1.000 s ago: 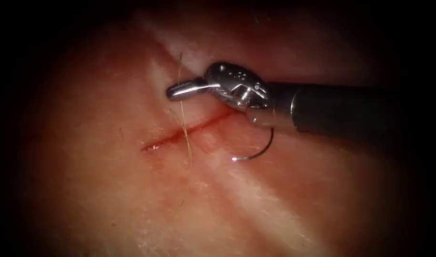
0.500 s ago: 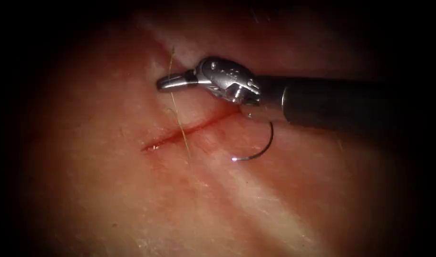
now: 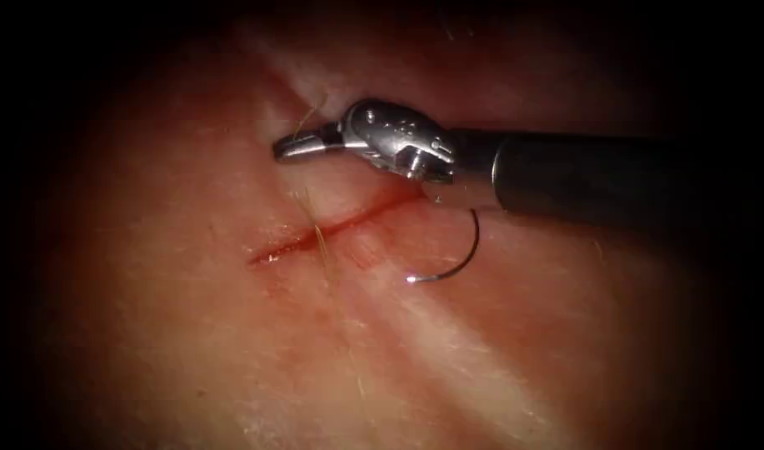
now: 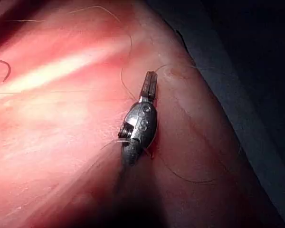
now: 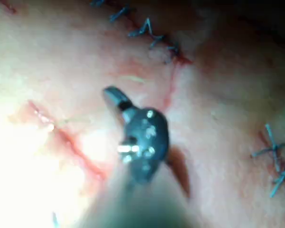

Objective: Wound Closure

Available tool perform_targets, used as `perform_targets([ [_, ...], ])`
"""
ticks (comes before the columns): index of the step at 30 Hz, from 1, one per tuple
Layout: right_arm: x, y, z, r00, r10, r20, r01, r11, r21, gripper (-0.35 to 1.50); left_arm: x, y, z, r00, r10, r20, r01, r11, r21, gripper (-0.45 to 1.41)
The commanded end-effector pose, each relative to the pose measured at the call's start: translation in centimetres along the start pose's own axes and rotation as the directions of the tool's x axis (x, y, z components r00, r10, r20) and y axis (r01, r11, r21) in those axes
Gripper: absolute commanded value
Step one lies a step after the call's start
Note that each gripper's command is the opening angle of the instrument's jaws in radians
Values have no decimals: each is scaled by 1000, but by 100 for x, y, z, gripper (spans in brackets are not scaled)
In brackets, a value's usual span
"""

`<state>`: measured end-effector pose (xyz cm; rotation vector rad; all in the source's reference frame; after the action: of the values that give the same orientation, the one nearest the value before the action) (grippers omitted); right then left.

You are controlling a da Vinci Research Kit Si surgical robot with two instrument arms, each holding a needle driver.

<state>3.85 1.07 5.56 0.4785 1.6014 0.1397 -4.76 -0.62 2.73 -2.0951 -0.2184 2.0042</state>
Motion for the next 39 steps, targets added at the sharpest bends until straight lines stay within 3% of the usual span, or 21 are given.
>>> perform_targets([
  [1,1,6,8,1000,-8,-1,8,1000,-2,-35,-7,4,5,1000,-5,0,5,1000,-3,-45],
  [19,1,18,10,998,-38,43,39,999,-25,-35,-64,6,2,998,-60,4,60,998,-12,-45],
  [39,0,21,15,997,-44,61,46,998,-32,-35,-84,28,-1,996,-89,8,89,996,-20,-45],
])
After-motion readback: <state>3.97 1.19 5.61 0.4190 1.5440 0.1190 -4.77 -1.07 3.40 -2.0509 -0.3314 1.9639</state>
